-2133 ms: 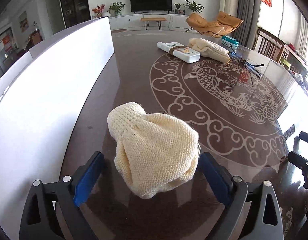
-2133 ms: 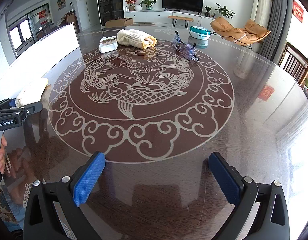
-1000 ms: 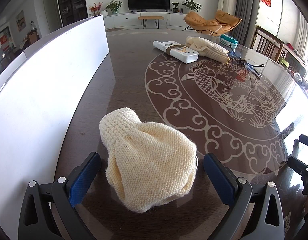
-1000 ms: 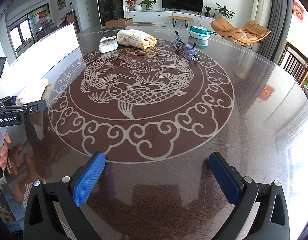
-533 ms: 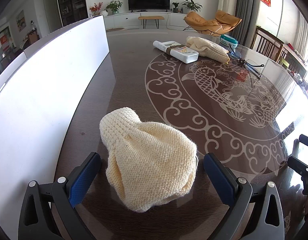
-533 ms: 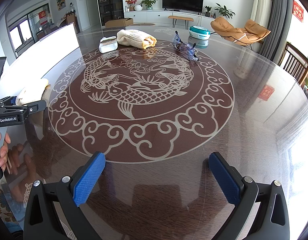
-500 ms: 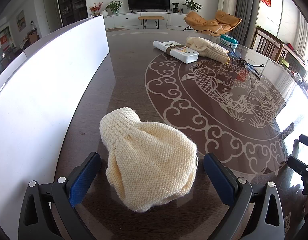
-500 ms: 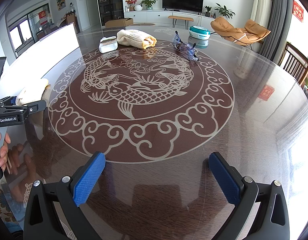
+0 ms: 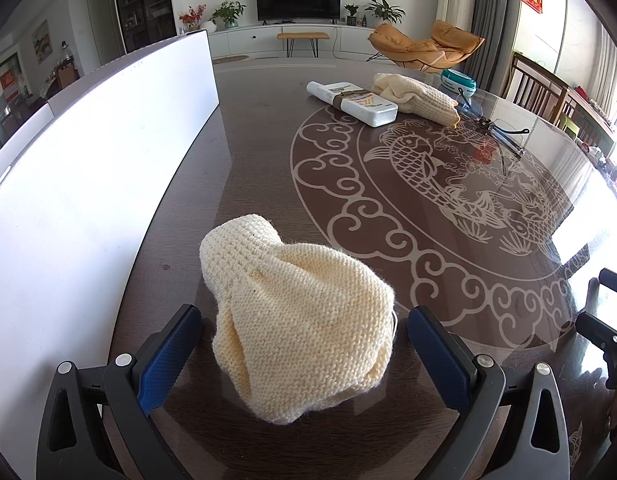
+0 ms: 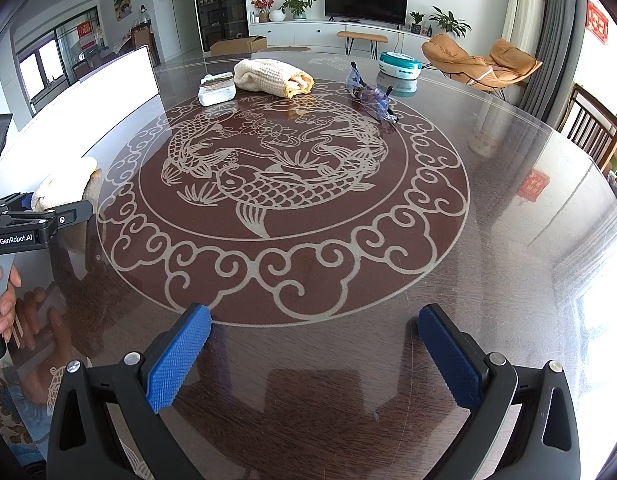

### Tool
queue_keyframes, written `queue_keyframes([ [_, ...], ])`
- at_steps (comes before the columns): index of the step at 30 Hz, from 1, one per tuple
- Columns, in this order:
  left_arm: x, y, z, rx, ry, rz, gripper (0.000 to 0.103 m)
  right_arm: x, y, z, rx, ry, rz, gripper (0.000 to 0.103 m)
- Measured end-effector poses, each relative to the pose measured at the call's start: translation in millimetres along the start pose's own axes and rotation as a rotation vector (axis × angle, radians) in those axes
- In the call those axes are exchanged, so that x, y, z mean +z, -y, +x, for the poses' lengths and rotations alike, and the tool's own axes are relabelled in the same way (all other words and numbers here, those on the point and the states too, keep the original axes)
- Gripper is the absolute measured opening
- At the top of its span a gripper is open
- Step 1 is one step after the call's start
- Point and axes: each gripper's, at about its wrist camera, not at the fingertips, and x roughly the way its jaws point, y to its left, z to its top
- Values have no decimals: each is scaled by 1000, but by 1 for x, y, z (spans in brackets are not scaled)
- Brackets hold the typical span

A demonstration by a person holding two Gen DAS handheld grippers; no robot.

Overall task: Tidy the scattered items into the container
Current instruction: 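Hold the knitted pouch raised in the left gripper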

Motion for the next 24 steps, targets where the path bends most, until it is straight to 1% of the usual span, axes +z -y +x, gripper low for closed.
queue_keyframes([
  [24,0,0,0,0,1,-1,103,1,0,1,-6,-1,12,103],
])
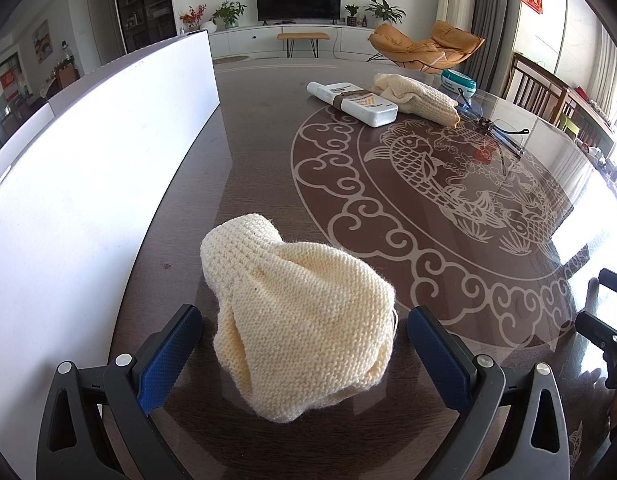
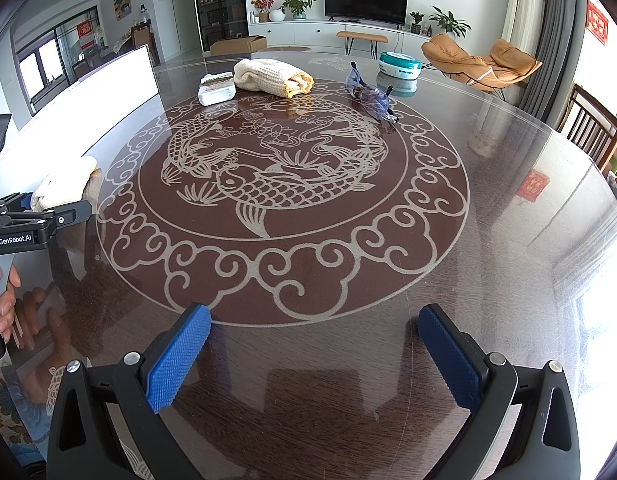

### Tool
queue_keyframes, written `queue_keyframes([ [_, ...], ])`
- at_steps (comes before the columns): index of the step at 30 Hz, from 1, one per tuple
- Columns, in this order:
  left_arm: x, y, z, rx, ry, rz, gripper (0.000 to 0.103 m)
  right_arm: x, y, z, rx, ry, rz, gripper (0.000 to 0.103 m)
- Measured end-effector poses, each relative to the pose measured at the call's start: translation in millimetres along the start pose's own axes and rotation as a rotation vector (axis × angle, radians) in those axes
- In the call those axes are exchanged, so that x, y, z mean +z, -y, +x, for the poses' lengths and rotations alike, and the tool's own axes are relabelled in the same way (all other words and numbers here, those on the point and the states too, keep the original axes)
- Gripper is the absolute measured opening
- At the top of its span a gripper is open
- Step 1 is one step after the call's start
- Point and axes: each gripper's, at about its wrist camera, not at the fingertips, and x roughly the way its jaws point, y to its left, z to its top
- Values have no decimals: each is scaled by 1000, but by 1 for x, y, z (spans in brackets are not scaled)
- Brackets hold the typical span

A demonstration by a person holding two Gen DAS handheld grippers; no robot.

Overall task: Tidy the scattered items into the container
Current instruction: 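Hold the knitted pouch raised in the left gripper, then lower the right gripper onto the white sunscreen bottle and grasp it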

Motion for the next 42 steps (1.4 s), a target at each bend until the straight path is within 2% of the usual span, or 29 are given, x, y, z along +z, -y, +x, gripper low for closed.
queue_keyframes([
  [3,0,0,0,0,0,0,103,8,-13,6,0,0,6,103],
  [6,0,0,0,0,0,0,103,28,-43,19,65,6,-54,103],
  [13,0,0,0,0,0,0,103,105,-112,81,158,1,-217,103],
  [19,0,0,0,0,1,0,103,174,-111,133,96,-1,-128,103],
  [27,0,-1,-1,0,1,-3,103,223,-124,169,92,0,-122,103],
  [28,0,-1,-1,0,1,-3,103,226,-127,170,98,2,-130,103],
  [30,0,-1,-1,1,1,-3,103,228,-131,167,115,28,-144,90],
  [31,0,-1,0,1,1,-3,103,227,-133,163,124,46,-151,69],
  [32,0,-1,-1,1,1,-3,103,223,-134,160,128,53,-158,56],
  [33,0,-1,-1,1,1,-3,103,220,-135,158,137,53,-162,52],
  [38,1,-1,0,1,1,-3,103,182,-127,133,156,52,-191,52],
  [42,1,-1,0,1,1,-3,103,123,-102,90,152,53,-193,52],
])
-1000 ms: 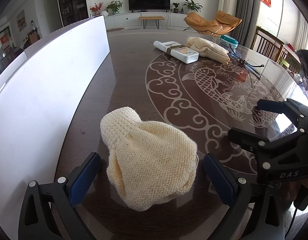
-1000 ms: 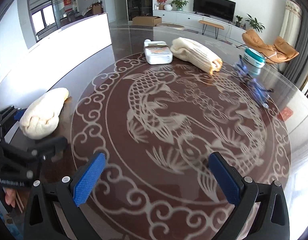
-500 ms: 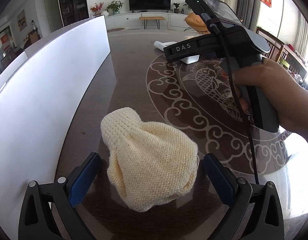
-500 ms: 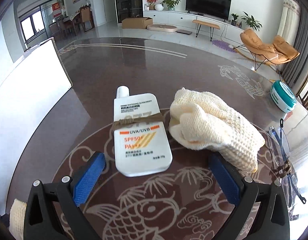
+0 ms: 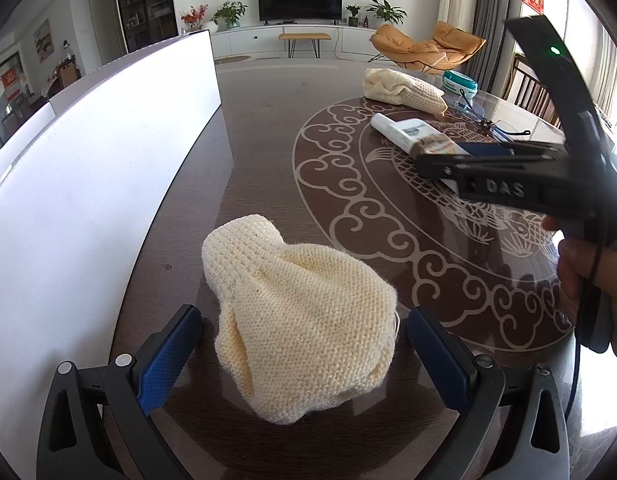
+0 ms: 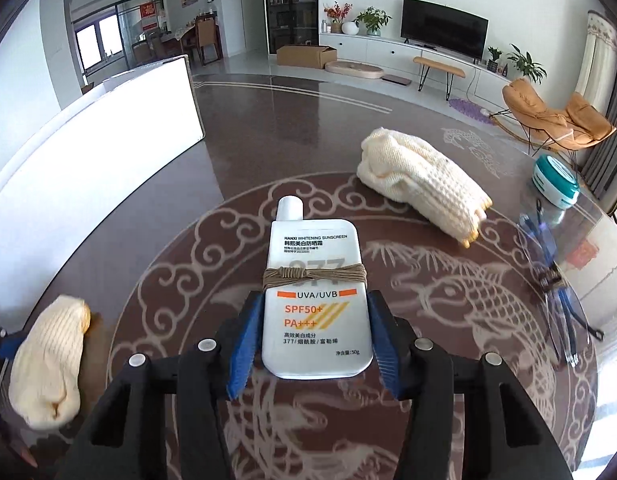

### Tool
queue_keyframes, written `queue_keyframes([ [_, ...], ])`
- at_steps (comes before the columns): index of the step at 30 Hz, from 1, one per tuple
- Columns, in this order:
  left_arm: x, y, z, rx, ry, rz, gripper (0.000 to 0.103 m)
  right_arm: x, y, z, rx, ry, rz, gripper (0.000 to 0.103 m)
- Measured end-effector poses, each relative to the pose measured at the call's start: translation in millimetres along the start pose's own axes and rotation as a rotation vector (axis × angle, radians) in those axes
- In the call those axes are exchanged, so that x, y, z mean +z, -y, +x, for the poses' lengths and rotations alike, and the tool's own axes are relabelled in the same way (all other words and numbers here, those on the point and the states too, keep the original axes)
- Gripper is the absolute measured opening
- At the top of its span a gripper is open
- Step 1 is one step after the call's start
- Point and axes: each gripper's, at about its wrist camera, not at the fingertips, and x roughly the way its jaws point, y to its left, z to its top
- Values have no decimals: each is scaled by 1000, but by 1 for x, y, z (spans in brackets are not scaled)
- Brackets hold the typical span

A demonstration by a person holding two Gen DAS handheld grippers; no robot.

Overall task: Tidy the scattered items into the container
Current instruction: 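Lower the right gripper onto the white sunscreen bottle and grasp it, then lift the sunscreen bottle with the right gripper while the left holds the pouch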

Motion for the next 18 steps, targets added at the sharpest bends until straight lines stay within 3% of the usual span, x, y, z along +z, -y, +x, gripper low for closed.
queue_keyframes([
  [5,0,0,0,1,0,0,103,-92,20,-74,-65,0,79,52],
  [9,0,0,0,1,0,0,103,-143,33,-119,-114,1,147,53],
  [18,0,0,0,1,1,0,103,-160,39,-137,-139,-1,175,54],
])
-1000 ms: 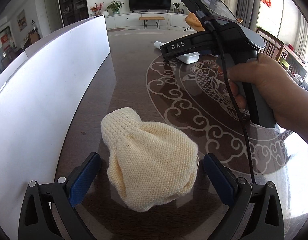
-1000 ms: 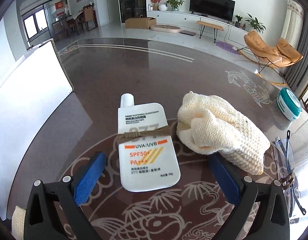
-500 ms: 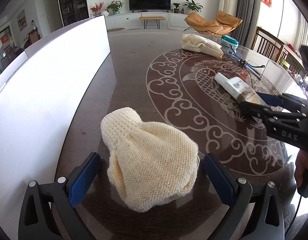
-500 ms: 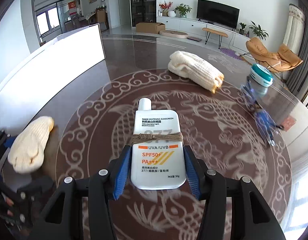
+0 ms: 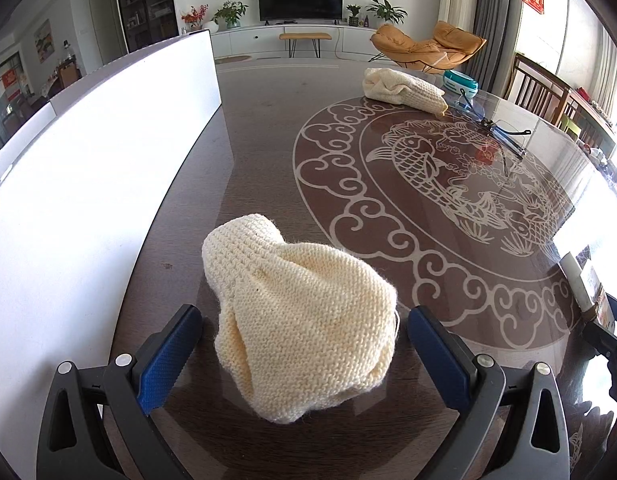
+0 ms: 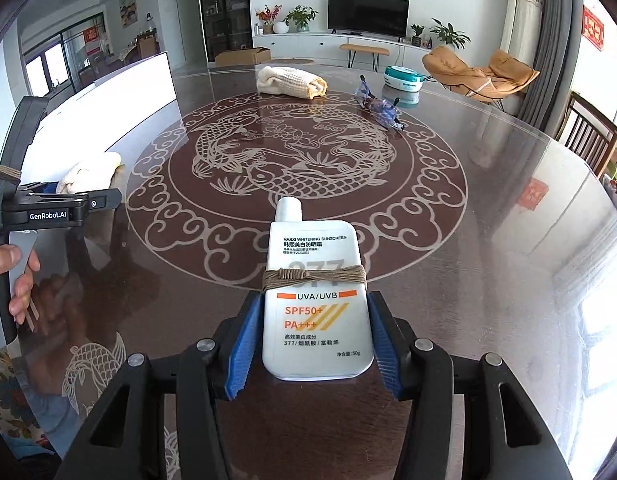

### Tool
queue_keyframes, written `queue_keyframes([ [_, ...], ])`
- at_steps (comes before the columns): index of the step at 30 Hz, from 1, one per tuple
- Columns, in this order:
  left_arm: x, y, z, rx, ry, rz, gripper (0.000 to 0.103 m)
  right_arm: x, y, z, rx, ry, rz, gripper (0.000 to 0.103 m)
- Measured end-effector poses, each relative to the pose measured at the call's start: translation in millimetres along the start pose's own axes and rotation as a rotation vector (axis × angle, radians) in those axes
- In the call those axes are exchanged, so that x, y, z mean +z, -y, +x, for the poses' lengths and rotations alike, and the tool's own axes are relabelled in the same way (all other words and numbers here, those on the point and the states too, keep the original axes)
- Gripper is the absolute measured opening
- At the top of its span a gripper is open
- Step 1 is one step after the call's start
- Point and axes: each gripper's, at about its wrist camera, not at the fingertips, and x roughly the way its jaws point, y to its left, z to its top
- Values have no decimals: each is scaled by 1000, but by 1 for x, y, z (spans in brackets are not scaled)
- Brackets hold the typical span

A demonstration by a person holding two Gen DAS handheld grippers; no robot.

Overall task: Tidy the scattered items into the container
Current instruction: 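Lift the sunscreen bottle with the right gripper while the left holds the pouch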

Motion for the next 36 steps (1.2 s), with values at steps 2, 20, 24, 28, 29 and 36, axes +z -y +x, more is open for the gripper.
queue_keyframes([
  [2,0,0,0,0,0,0,103,2,-2,1,4,0,0,55],
  [20,6,3,3,-10,1,8,94,3,3,8,-15,-24,14,84],
  [24,5,20,-6,-53,48,51,59,3,3,8,-15,-24,14,84],
  [28,-14,53,-19,-137,50,140,58,3,3,8,-12,-25,14,85],
  [29,-22,62,-24,-154,49,172,58,3,4,8,-12,-25,14,85],
  [36,-50,82,-41,-189,57,238,63,3,4,8,-12,-25,13,85],
])
